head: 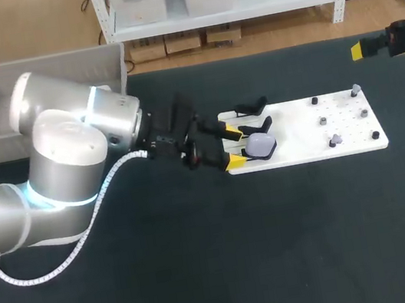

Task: Pick up each earbud case from the left stands, insert the matching earbuds, close the lid, and place the case in the box.

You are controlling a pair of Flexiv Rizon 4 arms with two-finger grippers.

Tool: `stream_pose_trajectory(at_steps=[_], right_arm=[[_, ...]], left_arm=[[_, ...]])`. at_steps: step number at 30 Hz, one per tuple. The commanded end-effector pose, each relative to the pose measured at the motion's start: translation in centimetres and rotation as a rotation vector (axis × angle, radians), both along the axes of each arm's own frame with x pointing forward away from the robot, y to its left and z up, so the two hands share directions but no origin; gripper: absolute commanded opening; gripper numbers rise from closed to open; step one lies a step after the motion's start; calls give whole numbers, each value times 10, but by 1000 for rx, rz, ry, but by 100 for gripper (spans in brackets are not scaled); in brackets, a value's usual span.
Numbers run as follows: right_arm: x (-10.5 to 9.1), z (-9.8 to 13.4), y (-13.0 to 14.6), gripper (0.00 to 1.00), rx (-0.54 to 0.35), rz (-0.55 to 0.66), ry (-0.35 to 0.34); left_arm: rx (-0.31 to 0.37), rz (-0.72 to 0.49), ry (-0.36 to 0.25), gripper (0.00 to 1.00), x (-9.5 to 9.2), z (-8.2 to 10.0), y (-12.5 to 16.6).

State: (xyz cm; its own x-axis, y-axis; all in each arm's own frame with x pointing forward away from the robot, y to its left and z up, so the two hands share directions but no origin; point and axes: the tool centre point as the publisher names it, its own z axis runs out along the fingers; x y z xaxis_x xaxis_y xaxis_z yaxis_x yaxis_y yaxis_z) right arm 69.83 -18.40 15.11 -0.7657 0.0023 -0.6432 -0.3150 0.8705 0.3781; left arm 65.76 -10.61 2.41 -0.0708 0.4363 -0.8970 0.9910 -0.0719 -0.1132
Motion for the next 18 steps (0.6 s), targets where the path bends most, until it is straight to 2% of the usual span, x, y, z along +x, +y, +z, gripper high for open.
stream_pose_trajectory(at_steps=[1,18], right_arm=[[1,-1,-1,100,4,4,0],[1,-1,-1,100,4,4,0]], left_arm=[[3,-1,4,73,4,-3,-4],[-1,-3,4,62,6,-7,-15]])
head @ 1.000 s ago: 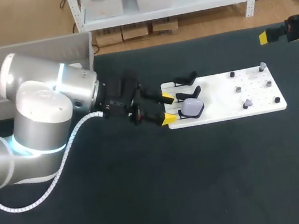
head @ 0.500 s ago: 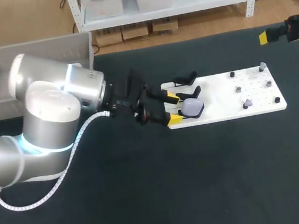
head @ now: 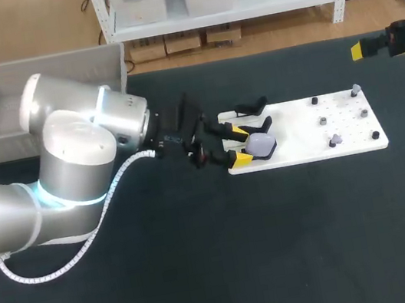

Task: Pick up each earbud case from the left stands, insert the matching earbuds, close the lid, and place the case in the box.

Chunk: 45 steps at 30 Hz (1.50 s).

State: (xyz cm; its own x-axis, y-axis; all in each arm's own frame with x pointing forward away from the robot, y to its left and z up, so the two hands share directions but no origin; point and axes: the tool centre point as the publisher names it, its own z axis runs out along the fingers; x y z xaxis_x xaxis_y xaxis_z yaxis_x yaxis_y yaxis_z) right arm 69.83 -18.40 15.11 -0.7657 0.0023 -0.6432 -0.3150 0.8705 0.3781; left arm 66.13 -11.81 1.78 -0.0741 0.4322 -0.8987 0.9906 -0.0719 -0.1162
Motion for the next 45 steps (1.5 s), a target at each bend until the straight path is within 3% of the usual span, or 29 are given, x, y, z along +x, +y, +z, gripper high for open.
stream_pose_trajectory(at_steps=[1,14,30,42,45], right_arm=[[1,-1,-1,100,4,4,0],[1,-1,-1,100,4,4,0],[1,-1,-1,100,4,4,0],[1,-1,-1,100,4,4,0],[1,-1,-1,100,4,4,0]], left_arm=[[4,-4,1,63,3,-1,-4],[4,-1,2,61,4,-2,-10],[-4,2,6,49,1,-4,-14],[-3,1,7,49,0,-4,-17],[-3,0,7,44,-1,-5,-17]])
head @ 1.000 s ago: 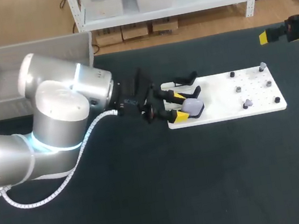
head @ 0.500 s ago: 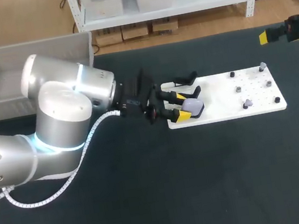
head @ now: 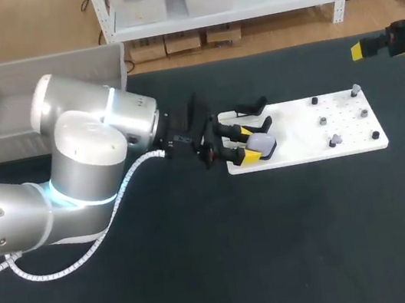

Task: Pick up each earbud case from the left stands, insert the matching earbuds, close the lid, and place the case in the box.

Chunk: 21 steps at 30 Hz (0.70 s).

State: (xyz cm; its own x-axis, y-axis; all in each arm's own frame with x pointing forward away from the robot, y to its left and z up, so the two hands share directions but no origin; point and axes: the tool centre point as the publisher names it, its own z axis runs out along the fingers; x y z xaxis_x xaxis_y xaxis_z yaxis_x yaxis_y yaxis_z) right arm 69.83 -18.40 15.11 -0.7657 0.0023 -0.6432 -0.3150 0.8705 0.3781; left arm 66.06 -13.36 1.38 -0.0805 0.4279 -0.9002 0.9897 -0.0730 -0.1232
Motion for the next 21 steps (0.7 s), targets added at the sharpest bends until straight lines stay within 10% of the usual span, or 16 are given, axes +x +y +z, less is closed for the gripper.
stream_pose_trajectory(at_steps=[1,5,21], right_arm=[[1,-1,-1,100,4,4,0],[1,-1,-1,100,4,4,0],[1,-1,-1,100,4,4,0]], left_arm=[[3,1,0,40,0,-1,-2],[2,5,-2,0,-2,-1,-3],[-143,23,-74,0,-16,32,5]])
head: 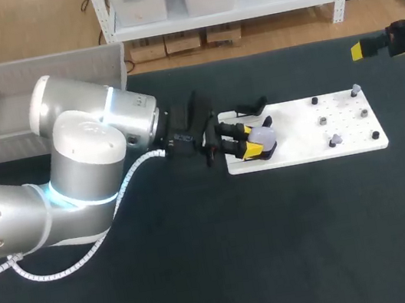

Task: Pick up each earbud case from the left stands, insert the matching earbuds, close the lid, and place the case in the box.

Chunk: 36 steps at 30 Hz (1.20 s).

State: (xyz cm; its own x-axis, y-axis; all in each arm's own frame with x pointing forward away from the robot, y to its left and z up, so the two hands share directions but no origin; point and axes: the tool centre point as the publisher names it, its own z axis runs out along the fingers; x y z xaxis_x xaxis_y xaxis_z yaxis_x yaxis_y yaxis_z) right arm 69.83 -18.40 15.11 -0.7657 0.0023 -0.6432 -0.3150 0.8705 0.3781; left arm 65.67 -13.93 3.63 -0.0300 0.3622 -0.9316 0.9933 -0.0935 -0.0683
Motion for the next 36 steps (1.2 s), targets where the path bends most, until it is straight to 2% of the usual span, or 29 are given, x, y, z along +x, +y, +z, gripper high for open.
stream_pose_trajectory(at_steps=[1,6,9,13,21,36], right_arm=[[1,-1,-1,100,4,5,0],[1,-1,-1,100,4,5,0],[1,-1,-1,100,4,5,0],[1,-1,-1,100,4,5,0],[1,-1,-1,100,4,5,0],[1,-1,-1,100,4,5,0]], left_arm=[[-95,37,-29,0,-13,15,11],[-227,27,-40,0,-14,34,16],[-280,30,-46,0,-15,44,17],[-323,31,-44,0,-15,47,18],[-336,0,-52,0,-24,60,6],[-331,-33,-38,0,-24,57,-6]])
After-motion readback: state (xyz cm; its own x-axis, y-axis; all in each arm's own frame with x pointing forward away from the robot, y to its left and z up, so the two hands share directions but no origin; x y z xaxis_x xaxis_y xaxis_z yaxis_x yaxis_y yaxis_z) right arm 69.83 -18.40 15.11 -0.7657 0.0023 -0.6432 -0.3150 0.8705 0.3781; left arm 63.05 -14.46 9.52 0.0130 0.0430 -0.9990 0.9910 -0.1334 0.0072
